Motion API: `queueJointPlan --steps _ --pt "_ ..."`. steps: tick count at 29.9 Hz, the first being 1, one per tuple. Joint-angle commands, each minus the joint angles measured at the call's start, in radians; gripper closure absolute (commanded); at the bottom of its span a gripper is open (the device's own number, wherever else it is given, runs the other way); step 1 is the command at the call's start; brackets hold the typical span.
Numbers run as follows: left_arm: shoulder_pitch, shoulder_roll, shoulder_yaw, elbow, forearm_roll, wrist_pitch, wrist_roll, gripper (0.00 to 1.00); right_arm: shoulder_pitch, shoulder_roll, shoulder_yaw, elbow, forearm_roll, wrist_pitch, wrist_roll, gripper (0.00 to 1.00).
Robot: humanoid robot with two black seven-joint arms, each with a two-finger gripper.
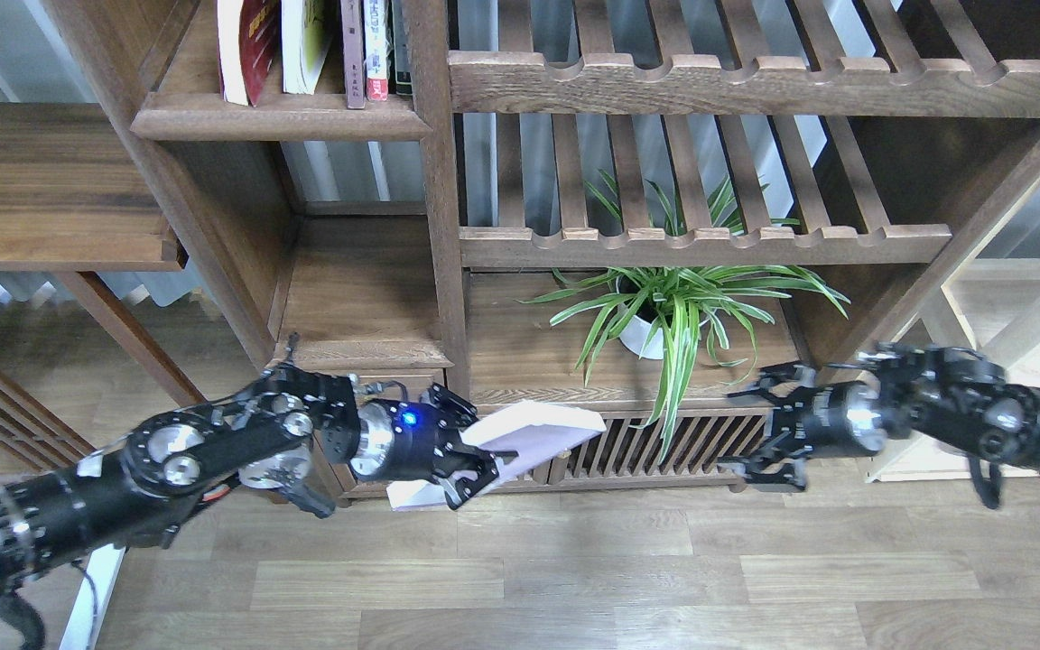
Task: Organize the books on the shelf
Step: 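Lift the white book with the left gripper up to the top shelf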
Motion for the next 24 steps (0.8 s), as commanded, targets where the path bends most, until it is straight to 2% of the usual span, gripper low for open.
queueJointPlan --steps 1,7,10,14,24 --pt "0.001 0.073 -0.062 -0.046 -0.041 -0.003 0.010 1.00 -0.046 -0.044 0.001 -0.021 0.036 -0.009 0.000 0.00" --pt "0.001 0.252 -0.150 -0.161 -0.093 -0.064 0.015 1.00 -0.139 -0.103 0.065 -0.067 0.093 -0.019 0.000 0.00" --pt "0.001 0.356 -0.200 -0.221 -0.141 -0.108 0.016 1.00 -0.202 -0.141 0.114 -0.079 0.093 -0.059 0.000 0.00" --pt "-0.001 0.468 -0.277 -0.270 -0.193 -0.108 0.022 1.00 -0.251 -0.178 0.119 -0.097 0.091 -0.108 0.000 0.00" --pt "-0.016 0.689 -0.467 -0.295 -0.360 -0.108 0.087 1.00 -0.342 -0.202 0.117 -0.099 0.091 -0.248 0.000 0.00"
